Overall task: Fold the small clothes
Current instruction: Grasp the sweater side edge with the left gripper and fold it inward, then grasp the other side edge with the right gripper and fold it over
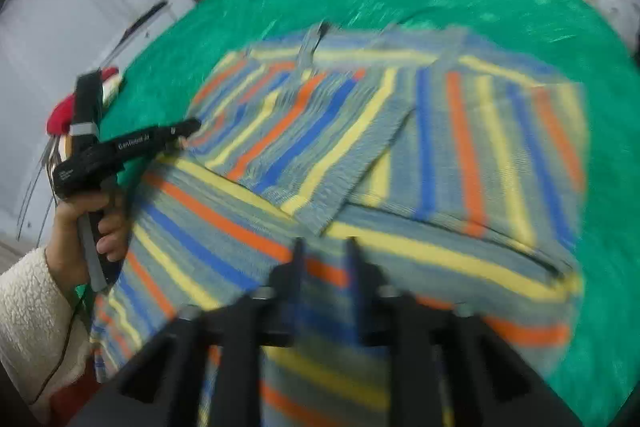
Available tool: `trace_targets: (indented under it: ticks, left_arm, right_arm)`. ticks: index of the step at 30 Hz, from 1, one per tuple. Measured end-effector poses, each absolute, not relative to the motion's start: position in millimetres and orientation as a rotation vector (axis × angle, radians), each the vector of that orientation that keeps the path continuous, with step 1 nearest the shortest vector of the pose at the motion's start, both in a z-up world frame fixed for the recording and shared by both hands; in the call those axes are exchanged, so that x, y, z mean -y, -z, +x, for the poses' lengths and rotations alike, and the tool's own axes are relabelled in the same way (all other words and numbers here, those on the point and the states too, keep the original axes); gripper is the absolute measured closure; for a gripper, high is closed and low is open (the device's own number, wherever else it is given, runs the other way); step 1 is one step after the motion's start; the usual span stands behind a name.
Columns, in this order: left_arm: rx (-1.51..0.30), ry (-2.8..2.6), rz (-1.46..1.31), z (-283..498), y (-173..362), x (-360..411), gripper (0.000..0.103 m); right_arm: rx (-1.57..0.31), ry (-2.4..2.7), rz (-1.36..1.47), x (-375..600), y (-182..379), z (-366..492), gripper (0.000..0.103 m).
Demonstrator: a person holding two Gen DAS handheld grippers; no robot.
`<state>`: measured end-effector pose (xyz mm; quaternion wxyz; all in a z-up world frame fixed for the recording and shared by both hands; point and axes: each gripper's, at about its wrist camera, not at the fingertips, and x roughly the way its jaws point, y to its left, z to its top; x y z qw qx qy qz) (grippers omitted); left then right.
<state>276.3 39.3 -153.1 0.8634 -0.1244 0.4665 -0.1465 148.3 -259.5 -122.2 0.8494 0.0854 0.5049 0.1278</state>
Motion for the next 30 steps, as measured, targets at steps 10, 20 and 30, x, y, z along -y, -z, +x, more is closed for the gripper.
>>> trace_targets:
  ticks: [10,20,30]
  left_arm:
    - [-0.925,0.288,-0.028,140,83,-82,0.007]
    - [-1.052,0.272,-0.087,42,105,-113,0.007]
    - [-1.205,0.384,0.04,5,154,-65,0.025]
  right_arm:
    - [-0.945,-0.045,-0.021,327,80,-26,0.011]
    - [-0.942,0.072,0.0,370,65,-120,0.011]
    - [-1.085,-0.149,0.148,328,108,-134,0.011]
